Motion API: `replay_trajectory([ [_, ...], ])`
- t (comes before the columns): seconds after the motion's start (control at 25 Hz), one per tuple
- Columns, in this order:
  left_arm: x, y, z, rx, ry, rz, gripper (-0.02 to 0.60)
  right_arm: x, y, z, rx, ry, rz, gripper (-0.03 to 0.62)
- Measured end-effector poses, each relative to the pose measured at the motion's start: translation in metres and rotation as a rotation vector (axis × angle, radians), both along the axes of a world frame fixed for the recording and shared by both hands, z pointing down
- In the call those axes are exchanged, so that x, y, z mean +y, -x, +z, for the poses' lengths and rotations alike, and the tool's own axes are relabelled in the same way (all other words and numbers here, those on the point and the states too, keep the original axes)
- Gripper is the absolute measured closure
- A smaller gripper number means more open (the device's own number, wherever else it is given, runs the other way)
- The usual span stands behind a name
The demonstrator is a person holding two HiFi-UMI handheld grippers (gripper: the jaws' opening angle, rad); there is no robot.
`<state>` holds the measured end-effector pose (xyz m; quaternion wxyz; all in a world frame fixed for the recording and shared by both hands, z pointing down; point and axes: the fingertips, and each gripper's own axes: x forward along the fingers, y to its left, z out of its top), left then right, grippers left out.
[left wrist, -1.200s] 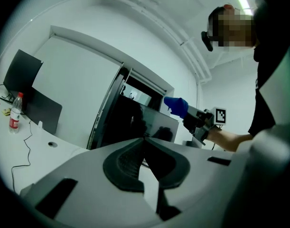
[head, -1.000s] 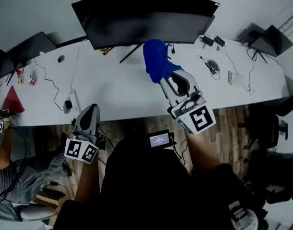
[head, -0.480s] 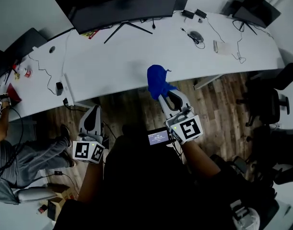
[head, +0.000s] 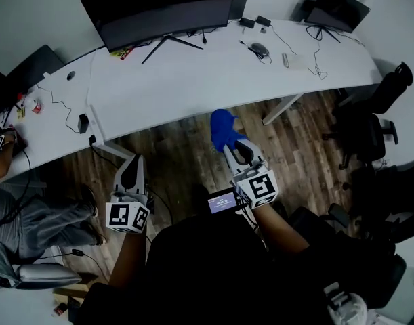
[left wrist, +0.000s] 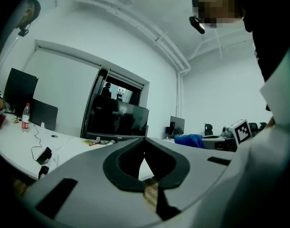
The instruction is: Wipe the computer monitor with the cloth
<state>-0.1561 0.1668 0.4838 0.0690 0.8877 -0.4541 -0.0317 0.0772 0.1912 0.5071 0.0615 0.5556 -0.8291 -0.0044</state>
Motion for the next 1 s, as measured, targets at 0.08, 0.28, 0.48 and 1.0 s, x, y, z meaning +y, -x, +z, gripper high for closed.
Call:
replay_trajectory([
  [0.08, 0.019, 0.015, -0.003, 0.008, -0.007, 0.016, 0.588, 0.020, 0.020, -0.007, 0.053, -0.019, -0.006, 0.533],
  [0.28, 0.075, 0.059, 0.005, 0.024, 0.002, 0.034, 0.588, 0.078, 0.078, -0.009, 0.081, -0.033, -0.009, 0.533],
  [0.48, 0.131, 0.109, 0.008, 0.024, -0.024, 0.024, 0.588, 0.133, 0.124, 0.007, 0.059, 0.005, 0.012, 0.533],
  [1.0, 0.201, 0.126, 0.046, 0.037, 0.038, 0.058, 0.588, 0.210, 0.146, 0.010, 0.117, 0.003, 0.041, 0.533],
])
